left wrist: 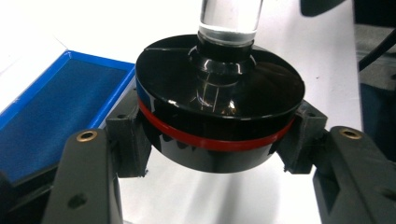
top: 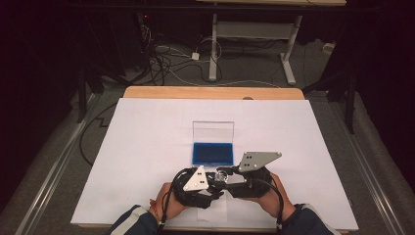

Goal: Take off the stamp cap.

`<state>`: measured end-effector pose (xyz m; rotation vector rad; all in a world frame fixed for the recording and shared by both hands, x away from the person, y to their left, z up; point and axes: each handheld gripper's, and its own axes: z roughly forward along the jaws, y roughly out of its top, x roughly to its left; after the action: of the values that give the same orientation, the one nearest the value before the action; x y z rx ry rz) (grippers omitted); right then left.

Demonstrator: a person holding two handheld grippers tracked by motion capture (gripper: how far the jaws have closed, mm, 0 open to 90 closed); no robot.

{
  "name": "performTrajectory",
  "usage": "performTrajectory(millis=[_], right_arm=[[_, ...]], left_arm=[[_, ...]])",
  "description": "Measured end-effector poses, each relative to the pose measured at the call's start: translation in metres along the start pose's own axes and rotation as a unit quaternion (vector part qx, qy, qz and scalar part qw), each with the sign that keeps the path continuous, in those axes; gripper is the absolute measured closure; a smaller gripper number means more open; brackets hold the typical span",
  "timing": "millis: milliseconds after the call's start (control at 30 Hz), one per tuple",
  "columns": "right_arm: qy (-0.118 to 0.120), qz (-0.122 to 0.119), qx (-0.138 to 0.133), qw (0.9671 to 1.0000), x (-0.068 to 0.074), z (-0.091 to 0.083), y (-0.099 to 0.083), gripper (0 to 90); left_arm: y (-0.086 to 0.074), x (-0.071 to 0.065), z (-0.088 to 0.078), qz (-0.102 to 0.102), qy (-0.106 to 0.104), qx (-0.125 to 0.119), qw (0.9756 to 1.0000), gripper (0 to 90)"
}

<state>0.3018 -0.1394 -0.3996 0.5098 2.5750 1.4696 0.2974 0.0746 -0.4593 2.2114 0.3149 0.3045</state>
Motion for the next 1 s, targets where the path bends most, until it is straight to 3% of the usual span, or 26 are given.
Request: performTrajectory(millis=[67,267,333,500,567,667,767,900,1000], right_arm=[[-0.001,-0.004,0.002,1.0000,0.0004,0.0002,0.0000,56.9],[-0.003,-0.011,0.000,0.9999,0.0022,0.0003,0.0000,56.9],[-0.003,-0.012,0.001,0.9999,0.0026,0.0014,-0.0006,57.0],[0.001,-0.013,0.004,0.9999,0.0022,0.0009,-0.0019,57.0],[0.001,-0.015,0.007,0.9999,0.0026,0.0010,-0.0020,57.0],[0.005,-0.006,0.004,1.0000,0.0010,0.0012,-0.0029,57.0],[0.006,-0.011,0.004,0.9999,0.0017,0.0016,-0.0031,57.0],[0.004,-0.008,-0.002,1.0000,0.0012,0.0009,-0.0027,57.0],[0.005,-0.008,-0.001,1.0000,0.0009,0.0009,-0.0033,57.0]], left_arm=[[-0.0019,0.0022,0.0003,-0.023,-0.021,-0.014,0.9994,36.4],[-0.0036,0.0037,0.0021,-0.033,-0.041,-0.016,0.9985,36.4],[-0.0039,0.0019,0.0029,-0.022,-0.035,-0.007,0.9991,36.4],[-0.0022,-0.0008,-0.0012,0.021,0.004,0.008,0.9997,36.5],[-0.0025,-0.0020,-0.0020,0.032,0.016,0.011,0.9993,36.5],[-0.0028,-0.0015,-0.0033,0.037,0.018,0.013,0.9991,36.5],[-0.0039,-0.0008,-0.0021,0.027,0.007,0.006,0.9996,36.5],[-0.0069,0.0044,0.0003,-0.018,-0.044,-0.015,0.9987,36.5],[-0.0074,0.0054,0.0018,-0.025,-0.055,-0.014,0.9980,36.5]])
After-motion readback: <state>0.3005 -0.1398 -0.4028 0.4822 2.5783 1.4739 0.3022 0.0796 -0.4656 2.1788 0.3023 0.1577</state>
